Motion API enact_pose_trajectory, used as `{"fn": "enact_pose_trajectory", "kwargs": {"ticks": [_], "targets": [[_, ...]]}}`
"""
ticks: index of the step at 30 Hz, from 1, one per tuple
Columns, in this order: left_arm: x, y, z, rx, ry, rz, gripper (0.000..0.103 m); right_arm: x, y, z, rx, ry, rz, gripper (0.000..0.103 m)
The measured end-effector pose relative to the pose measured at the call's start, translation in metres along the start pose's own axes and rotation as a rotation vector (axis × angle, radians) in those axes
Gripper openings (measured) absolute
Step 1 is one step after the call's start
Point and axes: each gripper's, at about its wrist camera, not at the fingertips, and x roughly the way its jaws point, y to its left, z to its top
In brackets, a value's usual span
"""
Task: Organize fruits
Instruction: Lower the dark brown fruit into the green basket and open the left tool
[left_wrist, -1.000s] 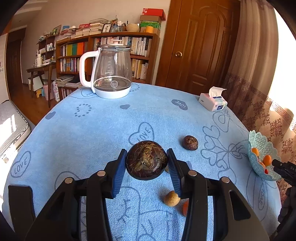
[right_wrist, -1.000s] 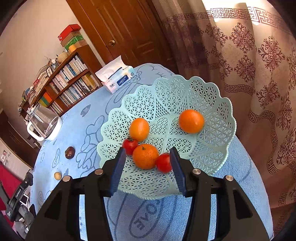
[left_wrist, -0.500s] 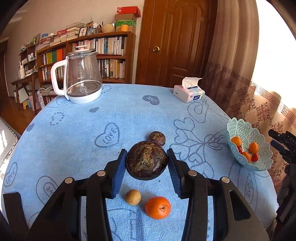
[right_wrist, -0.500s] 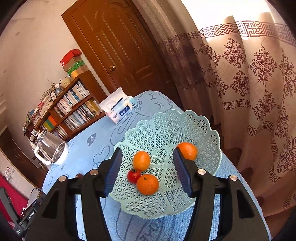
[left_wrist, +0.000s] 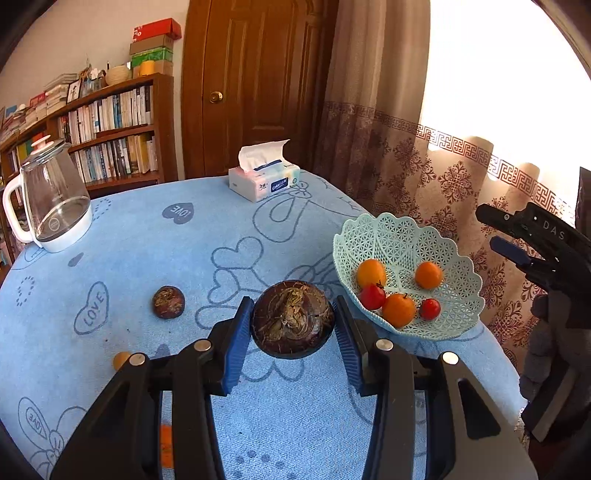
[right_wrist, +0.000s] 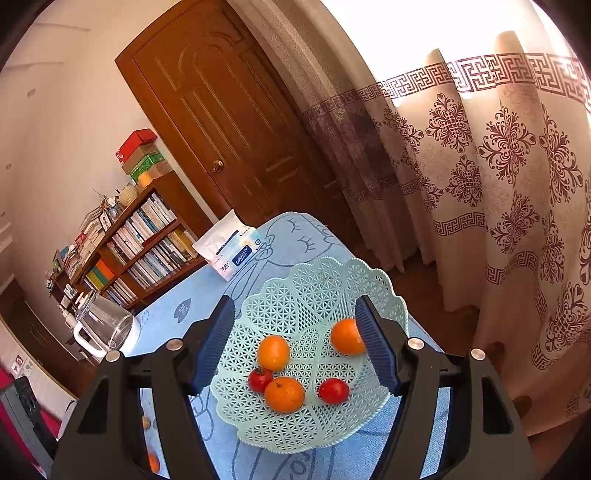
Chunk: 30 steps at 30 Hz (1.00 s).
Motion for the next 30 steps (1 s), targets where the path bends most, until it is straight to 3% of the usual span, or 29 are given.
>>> {"fn": "enact_pose_trajectory", "kwargs": {"ticks": [9,18,21,25,30], "targets": [[0.031,-0.054,0.009,0.089,0.028,-0.087,0.044,0.005,-0.01,0.007,0.005,-0.009,-0.011,0.074],[0.064,-0.091,0.008,0.109,0.088,-0.173,0.044,0.002,-0.026,0.014,0.059,-0.024,-0.02,0.074],[0.073,-0.096,0.007,0.103,0.104,-0.188,0.045,0.002,-0.028,0.015,0.063,-0.024,-0.018,0.074],[0.07,-0.094,0.006,0.107,0.078,-0.18,0.062,0.005,-0.028,0.014,0.062,-0.015,-0.018,0.074],[0.063,-0.074,0.01,0.061,0.069,-0.161,0.062,0.007,-0.027,0.011,0.062,-0.009,-0.019,0.074]]}}
